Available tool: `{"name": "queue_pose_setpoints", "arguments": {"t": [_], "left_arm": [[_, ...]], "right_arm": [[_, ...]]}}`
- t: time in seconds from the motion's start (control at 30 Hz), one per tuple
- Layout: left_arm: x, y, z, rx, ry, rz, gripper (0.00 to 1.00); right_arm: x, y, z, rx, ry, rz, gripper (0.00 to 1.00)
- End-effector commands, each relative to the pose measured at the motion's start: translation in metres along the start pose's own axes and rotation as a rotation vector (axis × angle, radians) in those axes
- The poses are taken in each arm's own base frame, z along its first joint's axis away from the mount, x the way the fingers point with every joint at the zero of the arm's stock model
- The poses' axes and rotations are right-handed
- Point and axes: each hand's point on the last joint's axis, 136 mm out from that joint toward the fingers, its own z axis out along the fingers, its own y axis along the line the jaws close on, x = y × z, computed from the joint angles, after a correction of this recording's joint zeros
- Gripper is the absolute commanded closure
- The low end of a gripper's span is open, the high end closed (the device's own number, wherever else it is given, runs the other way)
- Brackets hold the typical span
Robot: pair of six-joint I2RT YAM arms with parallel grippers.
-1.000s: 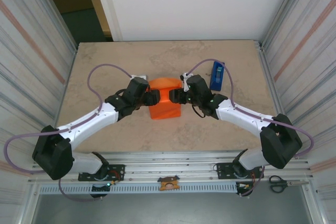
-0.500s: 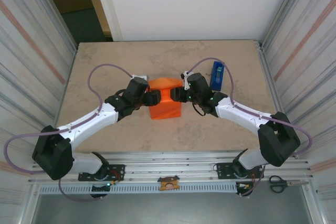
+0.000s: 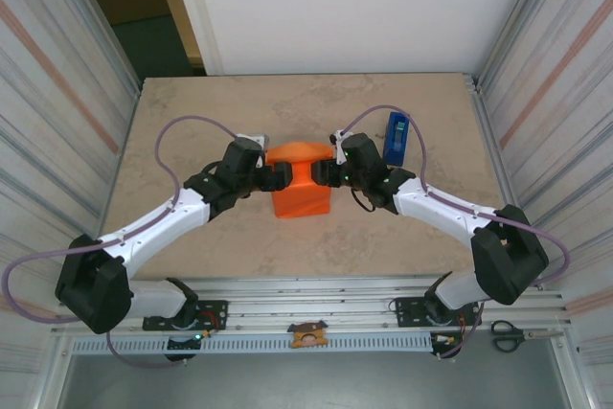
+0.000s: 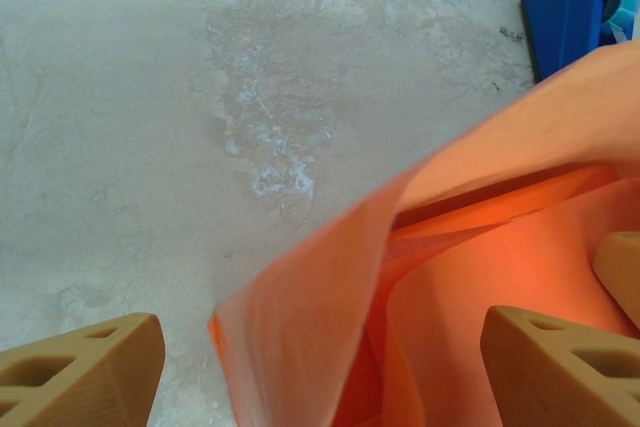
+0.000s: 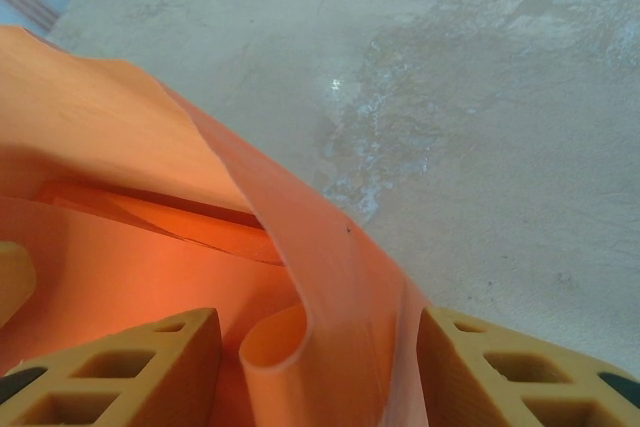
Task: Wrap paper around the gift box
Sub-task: Fold the wrapping paper for the gift box.
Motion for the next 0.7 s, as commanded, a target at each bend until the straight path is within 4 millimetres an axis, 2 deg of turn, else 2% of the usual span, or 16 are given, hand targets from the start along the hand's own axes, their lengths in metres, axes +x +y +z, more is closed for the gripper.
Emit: {"name": "queue_pose_setpoints", "arguments": {"t": [0.0,0.17,0.37,0.53,0.67], "left_arm": [[-0.001,-0.004,-0.003,0.032,-0.020,0.017,0.16],[0.003,0.006,0.003,-0.021,0.003,0.025,0.18],[0.018,0.015,0.009,-0.040,0.030,-0.004,0.24],[0.028,0.022,0.011,-0.063,0.053,0.002,0.25],[0.030,0.021,0.011,-0.063,0.069,-0.005,0.25]], "right_arm": [[0.015,-0.001,-0.003,0.007,0.052,-0.027,0.47],[0.008,0.002,-0.004,0.021,0.038,-0.024,0.47],[-0.006,0.016,-0.010,-0.009,-0.004,-0.040,0.44],[-0.029,0.013,-0.029,0.060,-0.105,-0.085,0.39],[-0.022,-0.002,-0.032,0.123,-0.138,-0.122,0.38]]}}
